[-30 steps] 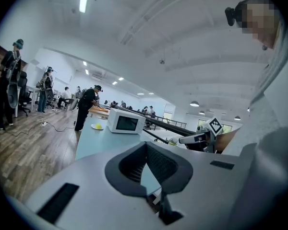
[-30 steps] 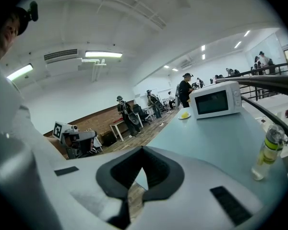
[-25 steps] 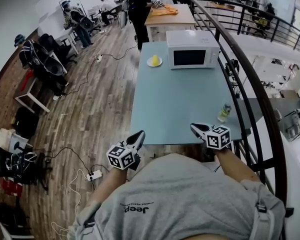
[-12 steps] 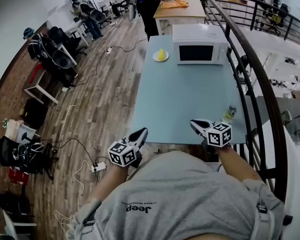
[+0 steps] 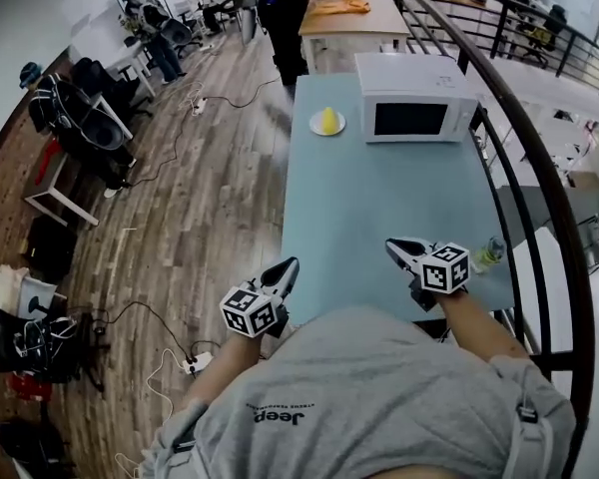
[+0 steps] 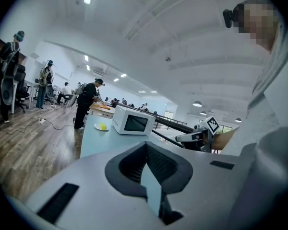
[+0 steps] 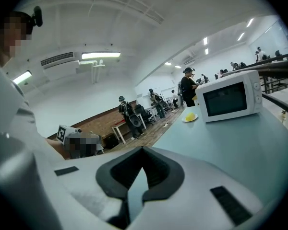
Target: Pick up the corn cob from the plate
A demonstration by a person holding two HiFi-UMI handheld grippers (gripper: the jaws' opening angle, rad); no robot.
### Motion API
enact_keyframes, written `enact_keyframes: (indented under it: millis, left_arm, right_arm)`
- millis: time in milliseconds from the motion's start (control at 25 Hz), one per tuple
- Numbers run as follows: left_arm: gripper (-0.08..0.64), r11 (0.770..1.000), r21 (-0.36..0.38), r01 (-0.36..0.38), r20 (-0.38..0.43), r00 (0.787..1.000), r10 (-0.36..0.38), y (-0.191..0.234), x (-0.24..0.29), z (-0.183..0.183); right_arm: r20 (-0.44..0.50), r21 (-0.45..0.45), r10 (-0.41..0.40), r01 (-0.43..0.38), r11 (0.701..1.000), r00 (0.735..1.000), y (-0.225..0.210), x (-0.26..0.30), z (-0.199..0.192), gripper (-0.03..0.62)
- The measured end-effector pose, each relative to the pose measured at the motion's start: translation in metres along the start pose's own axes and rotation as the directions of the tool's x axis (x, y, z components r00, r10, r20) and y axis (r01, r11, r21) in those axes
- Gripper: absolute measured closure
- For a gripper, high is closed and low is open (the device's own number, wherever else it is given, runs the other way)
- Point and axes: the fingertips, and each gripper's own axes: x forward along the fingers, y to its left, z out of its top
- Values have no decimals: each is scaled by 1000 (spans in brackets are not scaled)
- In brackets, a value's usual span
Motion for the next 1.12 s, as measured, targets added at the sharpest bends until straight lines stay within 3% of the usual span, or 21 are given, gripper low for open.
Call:
enact_keyframes:
  millis: [240, 360, 480, 680, 880, 1120]
  left_arm:
    - [541, 997, -1, 75, -51, 996, -75, 125, 28, 39]
    - [541, 994, 39, 102, -96, 991, -98, 165, 40, 47]
    - [541, 995, 19, 94, -109, 990, -92, 198, 73, 46]
    - [541, 997, -28, 76, -83, 993, -78, 210, 144, 59]
    - [541, 996, -85, -25, -87, 996, 18, 223, 216, 59]
    - [541, 997, -48, -58, -116, 992, 52, 251, 289, 80]
  right_arm:
    - [28, 64, -132, 130, 989, 991, -25, 94, 57, 577]
    - [40, 87, -205, 201, 976, 978, -44, 113, 76, 577]
    - [21, 83, -248, 245, 966, 969, -80, 132, 82, 577]
    - [-5, 13, -256, 256, 967, 967, -132, 154, 96, 577]
    - [-46, -79, -241, 237, 968, 970, -192, 197, 102, 577]
    - [-22, -120, -278, 273, 954, 960, -232, 243, 127, 577]
